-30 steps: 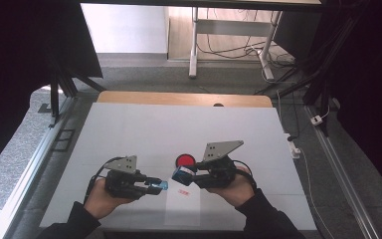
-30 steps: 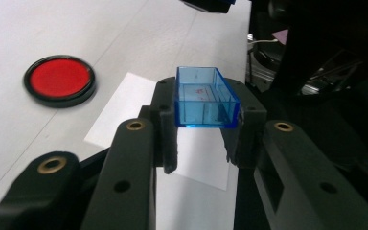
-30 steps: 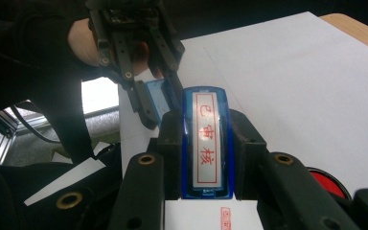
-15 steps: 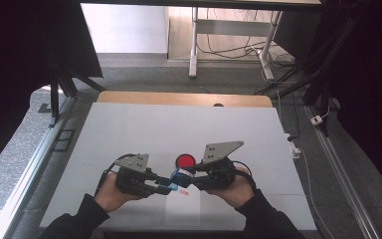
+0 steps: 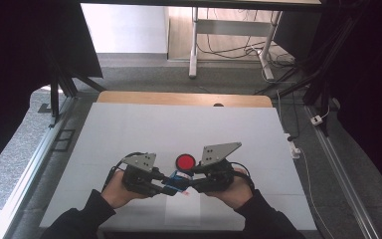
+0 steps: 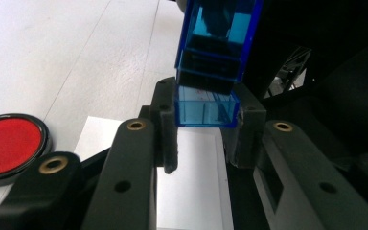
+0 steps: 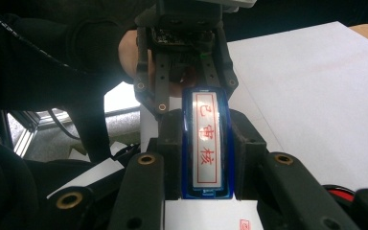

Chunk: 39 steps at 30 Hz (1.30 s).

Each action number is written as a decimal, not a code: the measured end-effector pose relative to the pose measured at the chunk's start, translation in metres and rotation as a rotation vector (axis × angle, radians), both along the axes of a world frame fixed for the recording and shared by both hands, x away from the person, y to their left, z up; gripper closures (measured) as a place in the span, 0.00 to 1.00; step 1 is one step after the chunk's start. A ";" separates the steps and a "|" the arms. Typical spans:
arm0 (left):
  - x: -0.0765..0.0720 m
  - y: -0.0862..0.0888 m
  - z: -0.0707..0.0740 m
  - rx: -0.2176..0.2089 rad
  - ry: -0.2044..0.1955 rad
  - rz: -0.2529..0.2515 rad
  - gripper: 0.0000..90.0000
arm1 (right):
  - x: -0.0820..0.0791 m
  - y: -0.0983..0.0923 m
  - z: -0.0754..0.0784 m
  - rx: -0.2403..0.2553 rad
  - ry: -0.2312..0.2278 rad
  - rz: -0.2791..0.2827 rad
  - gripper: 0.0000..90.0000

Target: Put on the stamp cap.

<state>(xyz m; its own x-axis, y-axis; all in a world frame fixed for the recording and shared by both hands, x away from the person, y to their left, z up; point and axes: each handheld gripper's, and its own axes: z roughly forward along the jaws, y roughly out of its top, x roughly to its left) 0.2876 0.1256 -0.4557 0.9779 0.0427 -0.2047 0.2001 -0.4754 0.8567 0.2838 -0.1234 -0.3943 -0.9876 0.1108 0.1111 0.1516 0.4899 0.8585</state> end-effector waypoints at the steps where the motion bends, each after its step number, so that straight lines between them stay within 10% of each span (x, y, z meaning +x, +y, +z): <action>1: 0.000 0.000 0.000 -0.003 0.001 -0.003 0.76 | 0.000 0.000 0.000 -0.002 -0.001 0.001 0.78; 26: 0.001 0.002 0.001 -0.070 -0.040 -0.089 0.76 | 0.000 0.001 -0.002 0.024 0.033 0.044 0.78; 39: 0.000 0.000 0.000 -0.062 -0.054 -0.052 0.74 | -0.001 0.001 -0.002 0.012 0.010 0.032 0.78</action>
